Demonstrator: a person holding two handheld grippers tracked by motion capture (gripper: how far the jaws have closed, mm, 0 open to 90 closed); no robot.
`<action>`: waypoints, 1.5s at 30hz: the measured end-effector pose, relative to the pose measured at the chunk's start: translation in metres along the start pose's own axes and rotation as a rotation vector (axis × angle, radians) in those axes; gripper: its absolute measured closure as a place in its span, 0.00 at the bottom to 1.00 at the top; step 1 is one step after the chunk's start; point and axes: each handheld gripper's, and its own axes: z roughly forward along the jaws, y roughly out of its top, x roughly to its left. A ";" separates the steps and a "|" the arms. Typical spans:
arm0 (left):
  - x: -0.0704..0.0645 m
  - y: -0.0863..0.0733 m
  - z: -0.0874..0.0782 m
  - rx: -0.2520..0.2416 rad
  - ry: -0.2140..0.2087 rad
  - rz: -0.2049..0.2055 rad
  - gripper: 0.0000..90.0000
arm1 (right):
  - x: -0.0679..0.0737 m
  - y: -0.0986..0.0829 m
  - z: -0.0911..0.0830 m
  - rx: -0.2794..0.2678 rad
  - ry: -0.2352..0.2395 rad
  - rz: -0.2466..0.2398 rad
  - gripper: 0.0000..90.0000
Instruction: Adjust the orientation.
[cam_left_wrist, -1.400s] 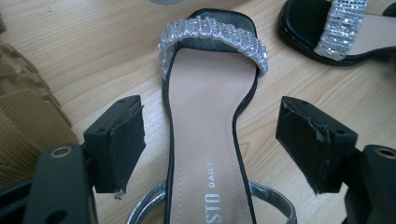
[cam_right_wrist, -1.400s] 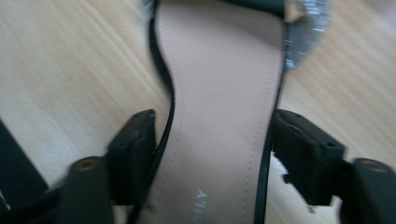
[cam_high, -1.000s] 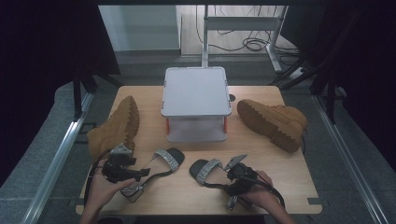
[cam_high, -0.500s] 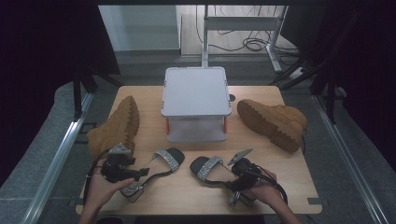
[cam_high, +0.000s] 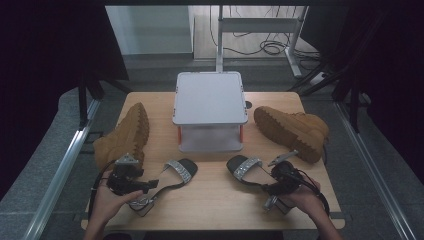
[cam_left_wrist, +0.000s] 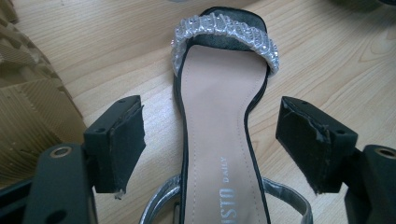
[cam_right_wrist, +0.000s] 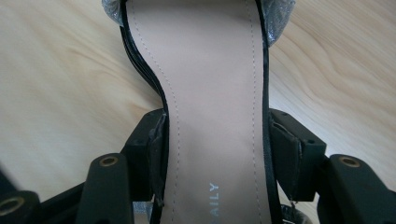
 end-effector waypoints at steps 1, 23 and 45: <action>0.000 0.000 0.000 0.001 0.001 -0.001 0.26 | -0.009 -0.009 0.003 0.015 -0.018 0.025 0.46; -0.003 -0.001 0.005 0.047 0.015 0.023 0.26 | -0.020 -0.030 -0.002 -0.099 0.007 0.118 0.29; -0.011 -0.006 0.004 0.184 0.018 0.070 0.22 | -0.022 -0.055 -0.026 -0.187 -0.005 0.129 0.26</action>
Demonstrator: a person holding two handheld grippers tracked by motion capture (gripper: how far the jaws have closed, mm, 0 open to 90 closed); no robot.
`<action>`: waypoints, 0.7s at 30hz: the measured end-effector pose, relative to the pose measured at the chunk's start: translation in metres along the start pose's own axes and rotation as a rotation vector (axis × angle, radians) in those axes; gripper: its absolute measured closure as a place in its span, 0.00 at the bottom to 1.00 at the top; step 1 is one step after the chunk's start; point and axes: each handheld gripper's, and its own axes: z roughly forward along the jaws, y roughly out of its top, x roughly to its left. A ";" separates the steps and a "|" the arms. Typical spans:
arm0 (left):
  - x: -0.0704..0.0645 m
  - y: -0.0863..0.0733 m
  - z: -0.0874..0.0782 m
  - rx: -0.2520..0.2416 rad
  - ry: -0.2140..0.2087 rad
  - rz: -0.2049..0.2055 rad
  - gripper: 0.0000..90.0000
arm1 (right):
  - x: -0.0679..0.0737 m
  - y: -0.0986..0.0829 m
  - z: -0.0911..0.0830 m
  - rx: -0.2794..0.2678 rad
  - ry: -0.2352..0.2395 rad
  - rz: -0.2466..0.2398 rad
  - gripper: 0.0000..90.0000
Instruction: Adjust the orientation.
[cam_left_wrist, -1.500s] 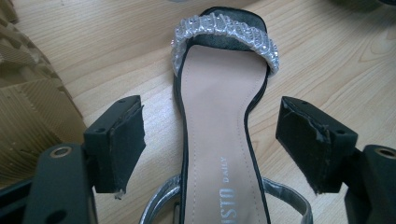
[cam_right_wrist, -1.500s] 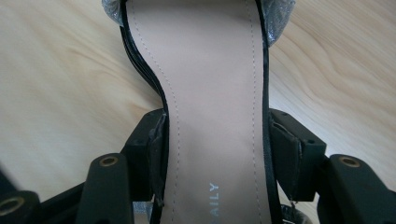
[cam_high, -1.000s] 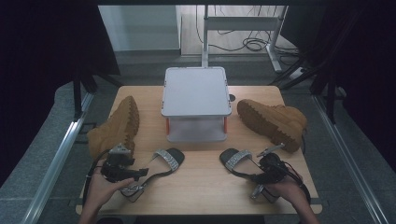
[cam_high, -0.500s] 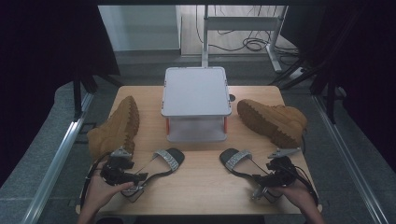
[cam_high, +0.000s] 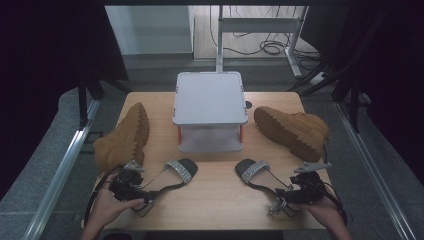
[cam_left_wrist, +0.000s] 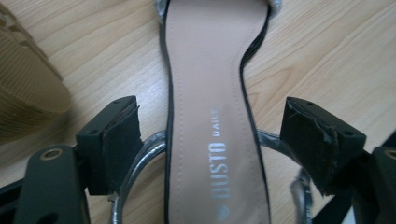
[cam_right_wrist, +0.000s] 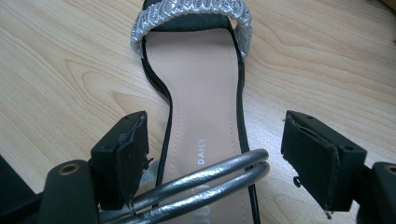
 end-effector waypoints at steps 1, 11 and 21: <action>0.000 0.001 0.001 0.008 0.010 0.002 0.22 | 0.000 0.000 0.000 0.000 0.000 0.000 0.26; -0.001 -0.001 0.002 0.026 0.047 0.010 0.18 | 0.001 -0.006 -0.003 -0.009 -0.010 0.002 0.26; -0.003 -0.002 0.010 0.057 0.040 0.021 0.17 | 0.002 -0.013 -0.007 -0.017 -0.018 0.009 0.26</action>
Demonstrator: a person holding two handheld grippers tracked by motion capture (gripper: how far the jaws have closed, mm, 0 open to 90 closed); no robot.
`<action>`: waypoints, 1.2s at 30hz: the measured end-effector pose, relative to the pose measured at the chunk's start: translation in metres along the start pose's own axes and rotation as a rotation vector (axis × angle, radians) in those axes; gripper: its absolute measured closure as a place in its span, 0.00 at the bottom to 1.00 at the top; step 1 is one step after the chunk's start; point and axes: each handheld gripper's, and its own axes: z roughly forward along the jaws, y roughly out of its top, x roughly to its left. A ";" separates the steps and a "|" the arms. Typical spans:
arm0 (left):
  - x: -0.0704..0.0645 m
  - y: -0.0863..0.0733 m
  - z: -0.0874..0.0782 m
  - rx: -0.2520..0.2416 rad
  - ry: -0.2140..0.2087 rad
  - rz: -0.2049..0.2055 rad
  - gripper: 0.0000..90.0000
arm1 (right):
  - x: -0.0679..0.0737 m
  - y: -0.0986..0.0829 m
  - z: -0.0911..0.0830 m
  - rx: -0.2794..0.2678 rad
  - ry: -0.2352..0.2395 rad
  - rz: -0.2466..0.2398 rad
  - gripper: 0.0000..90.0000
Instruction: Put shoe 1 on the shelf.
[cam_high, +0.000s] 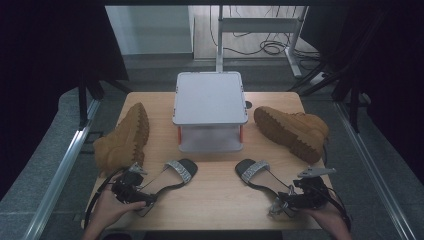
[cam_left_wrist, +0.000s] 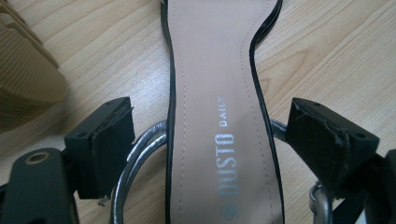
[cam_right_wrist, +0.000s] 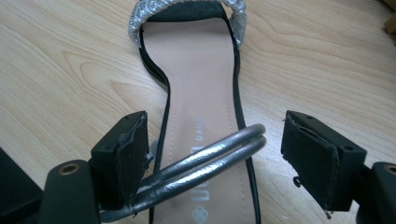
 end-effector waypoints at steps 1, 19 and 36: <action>0.000 0.002 -0.001 -0.003 0.013 0.001 0.17 | -0.002 -0.001 0.000 -0.002 0.000 0.007 0.26; 0.002 0.001 -0.006 -0.008 -0.019 0.001 0.17 | -0.007 -0.007 0.000 -0.013 0.011 0.020 0.26; -0.001 0.019 0.019 0.119 -0.064 0.022 0.17 | 0.004 0.006 0.017 0.180 0.025 -0.055 0.28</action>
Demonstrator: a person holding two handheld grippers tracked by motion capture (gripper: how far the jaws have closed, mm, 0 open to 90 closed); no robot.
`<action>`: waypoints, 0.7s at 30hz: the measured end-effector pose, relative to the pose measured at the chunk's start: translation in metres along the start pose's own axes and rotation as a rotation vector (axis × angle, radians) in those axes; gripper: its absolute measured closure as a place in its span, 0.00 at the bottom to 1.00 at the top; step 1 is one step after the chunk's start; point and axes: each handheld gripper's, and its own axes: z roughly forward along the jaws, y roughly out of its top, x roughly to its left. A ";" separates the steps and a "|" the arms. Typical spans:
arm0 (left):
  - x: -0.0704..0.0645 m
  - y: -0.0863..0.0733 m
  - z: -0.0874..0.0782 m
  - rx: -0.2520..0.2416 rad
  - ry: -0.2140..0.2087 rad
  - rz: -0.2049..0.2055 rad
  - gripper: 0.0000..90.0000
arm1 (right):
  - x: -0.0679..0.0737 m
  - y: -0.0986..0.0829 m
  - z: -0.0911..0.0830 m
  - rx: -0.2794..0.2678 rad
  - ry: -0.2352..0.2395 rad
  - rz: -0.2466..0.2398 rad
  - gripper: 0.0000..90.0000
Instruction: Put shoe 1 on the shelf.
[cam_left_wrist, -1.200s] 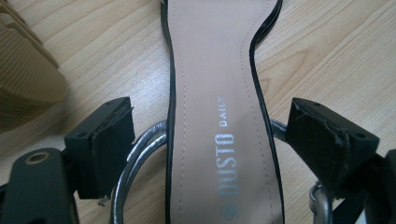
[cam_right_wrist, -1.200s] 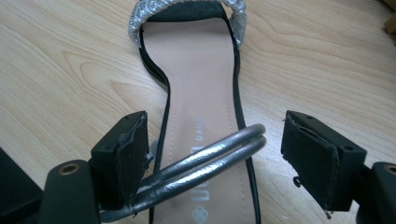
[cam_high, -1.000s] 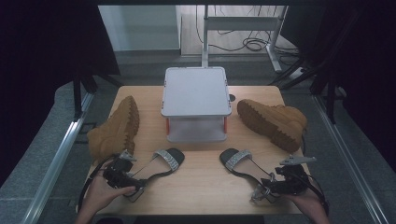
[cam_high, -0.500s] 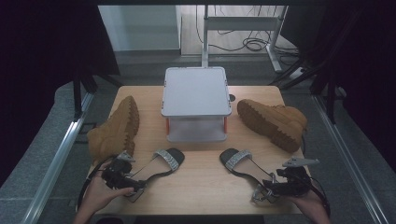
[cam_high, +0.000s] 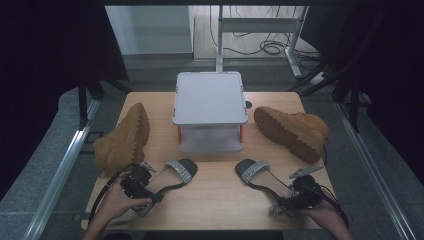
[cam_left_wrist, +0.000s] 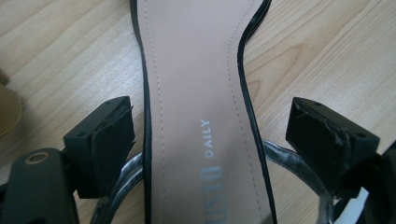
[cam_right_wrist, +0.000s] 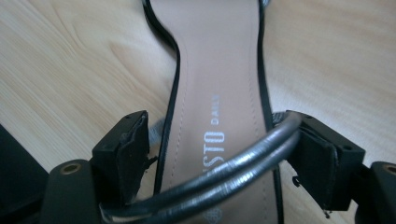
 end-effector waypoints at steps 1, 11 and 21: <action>0.000 0.001 0.001 0.007 0.001 -0.001 0.17 | 0.001 0.001 0.002 0.029 -0.006 -0.007 0.28; 0.000 0.009 0.010 0.071 0.020 -0.019 0.21 | 0.004 0.015 0.016 0.157 -0.043 -0.032 0.30; 0.003 0.012 0.012 0.051 0.022 -0.029 0.45 | -0.002 0.018 0.018 0.168 -0.001 -0.014 0.38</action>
